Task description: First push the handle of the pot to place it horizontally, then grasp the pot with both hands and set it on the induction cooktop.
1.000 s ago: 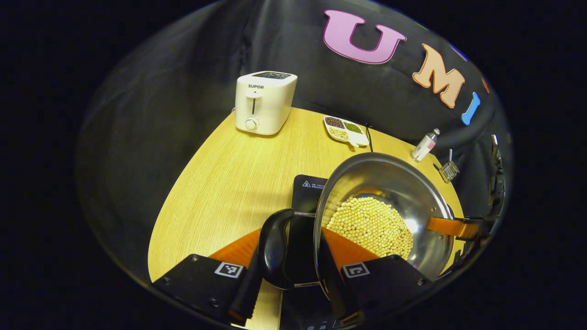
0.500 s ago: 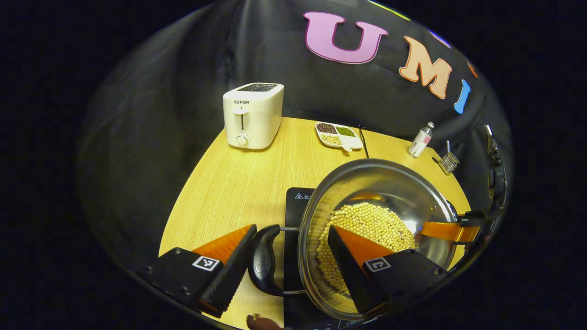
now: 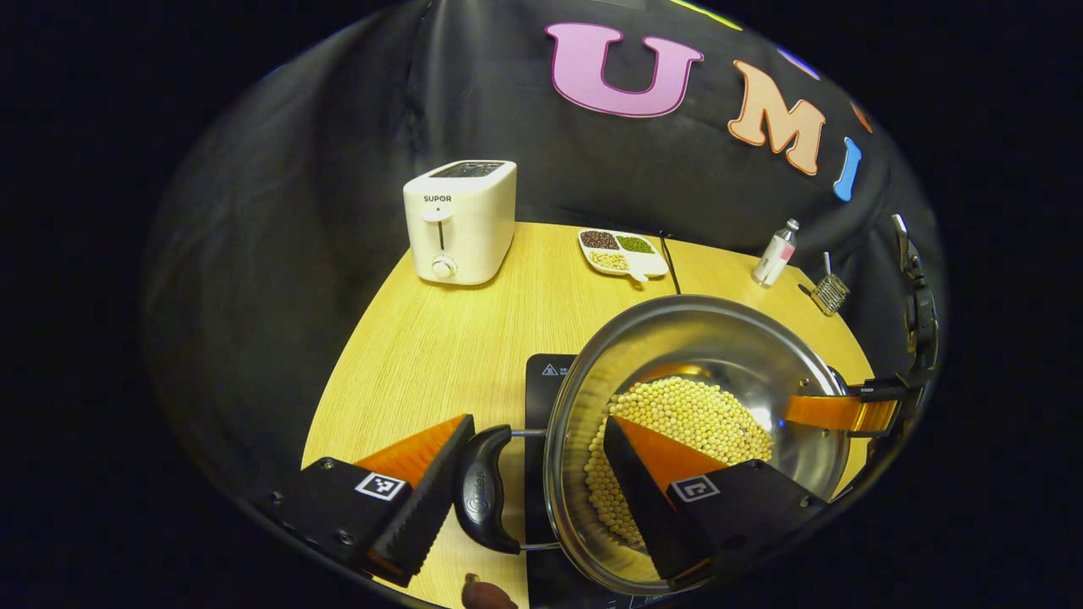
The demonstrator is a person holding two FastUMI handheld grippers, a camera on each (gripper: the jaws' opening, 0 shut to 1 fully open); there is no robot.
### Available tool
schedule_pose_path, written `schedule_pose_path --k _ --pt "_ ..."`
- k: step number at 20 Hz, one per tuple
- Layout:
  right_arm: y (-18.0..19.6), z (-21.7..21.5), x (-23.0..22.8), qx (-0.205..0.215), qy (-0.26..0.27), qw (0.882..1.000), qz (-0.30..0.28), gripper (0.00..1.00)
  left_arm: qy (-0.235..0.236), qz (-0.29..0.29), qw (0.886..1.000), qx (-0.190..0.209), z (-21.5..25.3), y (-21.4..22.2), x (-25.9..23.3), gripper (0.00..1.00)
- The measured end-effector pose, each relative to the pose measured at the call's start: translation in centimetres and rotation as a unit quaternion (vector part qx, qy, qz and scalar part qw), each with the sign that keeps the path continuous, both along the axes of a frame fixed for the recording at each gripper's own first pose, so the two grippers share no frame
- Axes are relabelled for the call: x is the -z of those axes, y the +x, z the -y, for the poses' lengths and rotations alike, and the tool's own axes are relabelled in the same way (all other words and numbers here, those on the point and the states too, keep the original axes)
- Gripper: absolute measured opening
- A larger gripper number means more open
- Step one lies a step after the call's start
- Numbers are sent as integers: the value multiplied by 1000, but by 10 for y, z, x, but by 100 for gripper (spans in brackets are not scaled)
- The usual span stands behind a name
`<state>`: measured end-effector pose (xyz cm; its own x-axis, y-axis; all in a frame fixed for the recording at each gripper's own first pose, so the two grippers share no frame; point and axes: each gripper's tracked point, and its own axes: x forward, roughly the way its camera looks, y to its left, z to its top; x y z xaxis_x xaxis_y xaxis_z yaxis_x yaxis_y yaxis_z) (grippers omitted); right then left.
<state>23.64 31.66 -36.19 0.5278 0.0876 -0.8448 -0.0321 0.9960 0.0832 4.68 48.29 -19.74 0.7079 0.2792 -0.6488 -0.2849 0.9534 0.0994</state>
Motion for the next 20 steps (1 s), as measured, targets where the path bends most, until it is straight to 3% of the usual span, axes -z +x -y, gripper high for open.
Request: schedule_pose_path --k 6,8,10,11,12,15,17,20 --pt "10 1 -9 -12 -8 1000 21 94 40 28 999 16 -8 14 -18 98" --pt "21 4 -23 -18 -22 998 54 98 74 60 995 17 -16 22 -37 98" --pt "35 1 -41 -25 -31 994 99 94 103 102 989 24 -18 29 -61 98" --pt "40 -1 -49 -27 -34 992 117 98 114 119 986 32 -16 32 -71 98" --pt "45 -2 -59 -31 -38 990 134 94 125 127 983 37 -13 33 -79 97" --pt "51 -13 -99 -40 -21 978 204 98 153 176 971 45 -1 34 -114 97" --pt "45 -18 -133 -53 -11 968 246 94 159 207 965 36 13 27 -136 96" --pt "28 -22 -192 -84 8 943 321 94 148 265 952 38 61 11 -175 96"
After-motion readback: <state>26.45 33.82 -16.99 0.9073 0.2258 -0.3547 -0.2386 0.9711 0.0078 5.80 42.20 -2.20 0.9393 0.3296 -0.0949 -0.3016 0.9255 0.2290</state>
